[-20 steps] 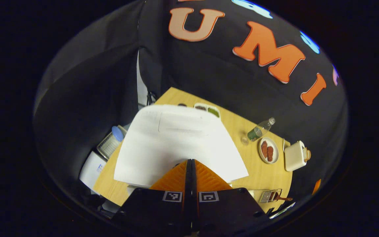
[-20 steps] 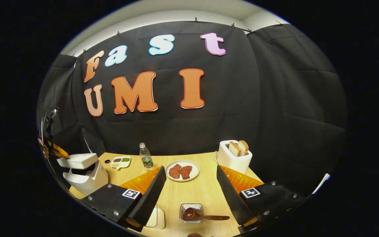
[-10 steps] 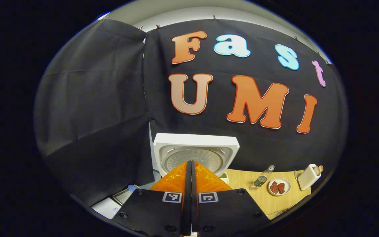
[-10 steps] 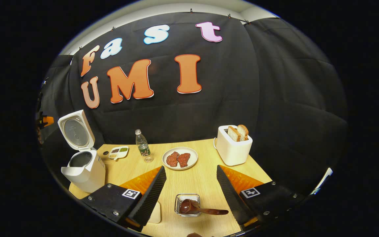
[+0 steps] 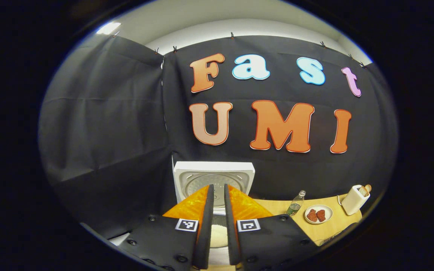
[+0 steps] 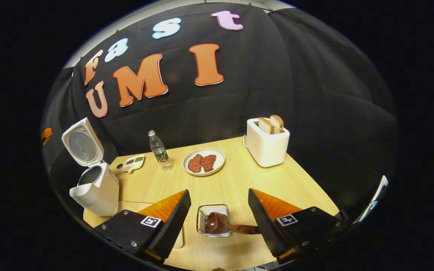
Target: Close the left gripper, press the button to open the rice cooker; take a wooden spoon from the chopstick holder with the right hand, scoop a spoonful of rice and pour it into the rice cooker, then put the wooden spoon back into the chopstick holder.
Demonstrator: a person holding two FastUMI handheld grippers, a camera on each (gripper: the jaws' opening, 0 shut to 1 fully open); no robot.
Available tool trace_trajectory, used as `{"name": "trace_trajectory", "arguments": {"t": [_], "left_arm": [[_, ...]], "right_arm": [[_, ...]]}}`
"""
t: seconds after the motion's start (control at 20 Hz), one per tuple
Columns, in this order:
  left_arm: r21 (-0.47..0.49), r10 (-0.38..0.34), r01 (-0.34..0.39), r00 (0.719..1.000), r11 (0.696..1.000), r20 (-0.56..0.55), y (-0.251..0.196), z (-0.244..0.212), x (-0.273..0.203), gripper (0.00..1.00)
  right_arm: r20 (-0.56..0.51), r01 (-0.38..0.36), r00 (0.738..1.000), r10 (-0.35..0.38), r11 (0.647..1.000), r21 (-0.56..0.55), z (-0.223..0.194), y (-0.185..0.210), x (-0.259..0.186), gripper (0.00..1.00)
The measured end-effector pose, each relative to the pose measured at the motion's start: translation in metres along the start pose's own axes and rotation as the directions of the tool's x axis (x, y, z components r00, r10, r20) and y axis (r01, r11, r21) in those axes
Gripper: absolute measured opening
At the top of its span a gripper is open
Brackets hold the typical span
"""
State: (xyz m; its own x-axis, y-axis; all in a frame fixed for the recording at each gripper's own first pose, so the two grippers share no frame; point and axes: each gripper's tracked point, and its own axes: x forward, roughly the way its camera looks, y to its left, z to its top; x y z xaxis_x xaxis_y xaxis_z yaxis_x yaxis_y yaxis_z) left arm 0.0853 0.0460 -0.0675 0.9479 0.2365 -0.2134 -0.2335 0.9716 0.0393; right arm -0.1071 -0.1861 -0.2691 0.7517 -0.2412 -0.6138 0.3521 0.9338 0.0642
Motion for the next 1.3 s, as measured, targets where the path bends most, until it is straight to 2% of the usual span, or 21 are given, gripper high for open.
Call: {"name": "trace_trajectory", "arguments": {"t": [0.05, 0.25, 0.3, 0.35, 0.7, 0.8, 0.95, 1.05, 1.2, 1.25, 1.3], "left_arm": [[0.011, -0.002, 0.002, 1.0, 1.0, 0.009, -0.004, 0.0, -0.004, 0.42], [0.021, -0.013, 0.012, 1.0, 1.0, 0.018, -0.019, -0.008, -0.015, 0.78], [0.016, -0.012, 0.011, 1.0, 1.0, 0.021, -0.022, -0.009, -0.017, 0.82], [0.012, -0.007, 0.006, 1.0, 1.0, 0.027, -0.024, -0.01, -0.02, 0.9], [0.067, -0.017, 0.013, 0.998, 0.998, 0.06, -0.047, -0.008, -0.039, 0.92], [0.074, -0.027, 0.022, 0.998, 0.997, 0.062, -0.053, -0.009, -0.043, 0.89], [0.08, -0.022, 0.018, 0.998, 0.997, 0.059, -0.053, -0.011, -0.047, 0.94], [0.088, -0.012, 0.008, 0.999, 0.996, 0.053, -0.049, -0.014, -0.049, 0.92], [0.091, -0.003, -0.001, 0.999, 0.996, 0.043, -0.045, -0.019, -0.051, 0.92], [0.093, 0.004, -0.008, 0.999, 0.996, 0.038, -0.043, -0.02, -0.051, 0.92], [0.094, 0.01, -0.013, 0.999, 0.995, 0.036, -0.041, -0.021, -0.051, 0.92]], "right_arm": [[0.007, 0.002, 1.0, -0.002, 1.0, 0.001, -0.001, -0.003, -0.002, 0.95], [0.017, 0.012, 1.0, -0.013, 1.0, 0.02, -0.006, -0.02, 0.002, 0.95], [0.011, 0.018, 1.0, -0.019, 0.999, 0.031, -0.011, -0.024, 0.004, 0.95], [0.007, 0.022, 1.0, -0.023, 0.999, 0.048, -0.015, -0.028, 0.006, 0.95], [0.005, -0.002, 1.0, 0.001, 0.972, 0.233, -0.052, -0.03, 0.018, 0.95], [-0.006, -0.011, 1.0, 0.013, 0.96, 0.279, -0.059, -0.025, 0.024, 0.94], [-0.024, -0.019, 0.999, 0.029, 0.938, 0.347, -0.068, -0.018, 0.03, 0.9], [-0.025, -0.028, 0.999, 0.041, 0.92, 0.391, -0.069, -0.01, 0.035, 0.82], [-0.026, -0.041, 0.998, 0.054, 0.927, 0.373, -0.071, -0.003, 0.044, 0.66], [-0.012, -0.048, 0.998, 0.057, 0.93, 0.365, -0.065, -0.002, 0.045, 0.64], [-0.005, -0.052, 0.998, 0.057, 0.933, 0.355, -0.062, -0.001, 0.048, 0.57]]}}
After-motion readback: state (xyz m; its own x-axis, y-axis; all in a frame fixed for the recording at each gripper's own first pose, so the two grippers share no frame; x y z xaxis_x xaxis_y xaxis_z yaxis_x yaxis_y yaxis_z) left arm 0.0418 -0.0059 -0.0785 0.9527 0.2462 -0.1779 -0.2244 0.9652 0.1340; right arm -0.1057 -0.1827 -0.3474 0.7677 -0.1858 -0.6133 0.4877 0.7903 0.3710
